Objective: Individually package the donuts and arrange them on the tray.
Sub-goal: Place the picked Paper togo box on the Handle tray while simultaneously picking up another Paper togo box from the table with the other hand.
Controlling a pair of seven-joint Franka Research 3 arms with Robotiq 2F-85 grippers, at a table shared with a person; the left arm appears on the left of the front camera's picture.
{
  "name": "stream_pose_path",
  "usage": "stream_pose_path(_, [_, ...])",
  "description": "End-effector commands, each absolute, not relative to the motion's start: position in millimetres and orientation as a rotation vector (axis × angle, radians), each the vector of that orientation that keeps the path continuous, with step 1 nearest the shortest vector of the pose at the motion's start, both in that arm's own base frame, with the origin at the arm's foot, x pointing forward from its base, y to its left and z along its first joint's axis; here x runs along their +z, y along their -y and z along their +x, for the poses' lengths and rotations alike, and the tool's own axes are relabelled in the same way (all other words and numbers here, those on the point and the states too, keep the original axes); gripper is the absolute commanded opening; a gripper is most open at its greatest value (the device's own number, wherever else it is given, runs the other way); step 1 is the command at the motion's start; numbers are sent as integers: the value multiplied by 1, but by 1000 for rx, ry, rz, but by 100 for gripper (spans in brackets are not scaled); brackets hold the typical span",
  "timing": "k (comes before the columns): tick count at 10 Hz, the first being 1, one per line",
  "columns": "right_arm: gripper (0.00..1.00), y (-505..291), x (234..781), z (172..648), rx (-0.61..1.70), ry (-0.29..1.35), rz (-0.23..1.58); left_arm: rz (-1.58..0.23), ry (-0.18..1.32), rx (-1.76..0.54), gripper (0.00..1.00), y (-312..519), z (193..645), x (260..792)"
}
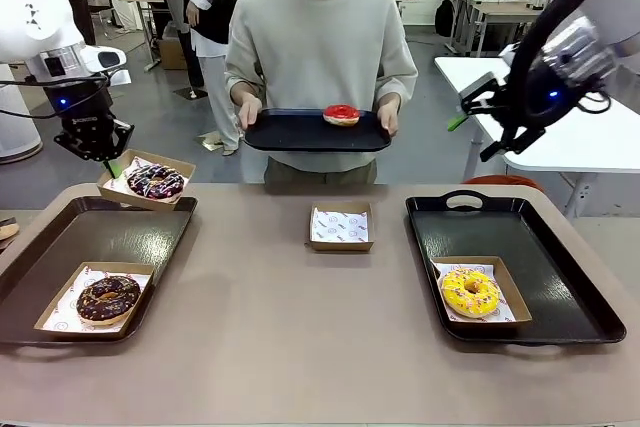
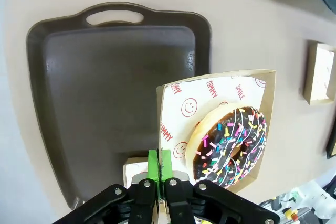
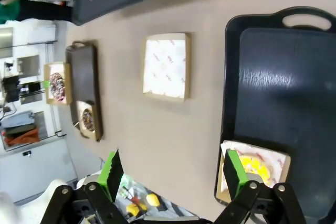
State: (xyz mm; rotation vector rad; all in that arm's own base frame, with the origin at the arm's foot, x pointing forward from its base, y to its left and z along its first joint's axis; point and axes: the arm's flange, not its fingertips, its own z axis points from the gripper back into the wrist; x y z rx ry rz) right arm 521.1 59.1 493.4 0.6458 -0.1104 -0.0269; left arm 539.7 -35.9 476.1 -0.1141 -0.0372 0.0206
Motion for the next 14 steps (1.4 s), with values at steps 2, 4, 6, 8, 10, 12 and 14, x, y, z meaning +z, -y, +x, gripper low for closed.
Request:
stream_pose_path(2, [100, -104, 466, 531, -29, 78, 560, -90, 51, 22, 1, 18, 546, 461])
stream_pose_path(4, [100, -121, 446, 530, -24, 63, 539, -74, 26, 27, 1, 11, 551, 447])
stream_pose_path(6, [100, -131, 438, 526, -9, 59, 549, -71, 12, 28, 1, 16, 553, 443])
stream_pose_path(8, [100, -129, 438, 517, 9, 33, 602, -81, 17, 34, 1, 18, 554, 442])
stream_pose_path(10, [100, -129, 437, 527, 12, 45, 567, -83, -4, 42, 1, 16, 551, 439])
stream_pose_path(12, [100, -129, 437, 527, 12, 45, 567, -83, -4, 42, 1, 16, 551, 439])
stream_pose_path(14, [100, -129, 437, 527, 12, 45, 567, -83, -4, 42, 1, 16, 551, 439])
